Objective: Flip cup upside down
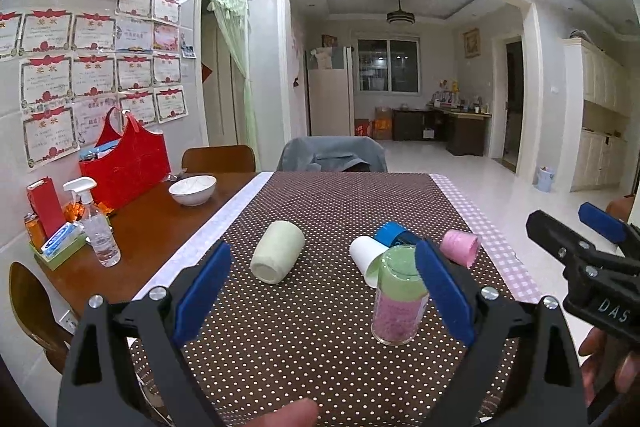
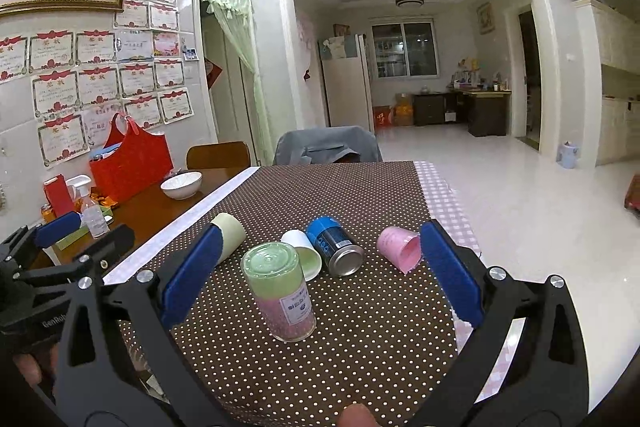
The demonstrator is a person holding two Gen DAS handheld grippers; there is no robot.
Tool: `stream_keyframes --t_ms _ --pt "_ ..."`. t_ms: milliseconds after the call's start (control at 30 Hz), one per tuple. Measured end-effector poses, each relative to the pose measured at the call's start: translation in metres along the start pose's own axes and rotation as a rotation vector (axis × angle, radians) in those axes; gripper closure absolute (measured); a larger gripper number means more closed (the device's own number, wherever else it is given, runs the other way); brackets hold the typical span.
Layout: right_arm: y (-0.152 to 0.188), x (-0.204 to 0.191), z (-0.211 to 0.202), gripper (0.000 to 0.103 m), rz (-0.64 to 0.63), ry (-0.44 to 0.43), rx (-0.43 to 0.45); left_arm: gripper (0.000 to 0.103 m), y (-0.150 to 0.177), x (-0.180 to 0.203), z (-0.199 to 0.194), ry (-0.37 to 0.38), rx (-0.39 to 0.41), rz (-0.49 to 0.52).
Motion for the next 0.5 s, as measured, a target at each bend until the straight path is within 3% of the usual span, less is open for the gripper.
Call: stream_keyframes --t_ms 500 --pt "0.0011 -0.0015 -0.0026 0.006 -0.005 0.024 0.012 0.01 0.0005 0.0063 -0.0028 -0.021 0.015 0.016"
Point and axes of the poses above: each gripper's, at about its wrist camera, not at the fingertips, and z roughly the way its jaws point, x to its right, y to its underside, the point moved 1 cm from there along z, roughly the way its jaws point, and after that the axes turned 14 degrees about -x, right-handed, at the moved point
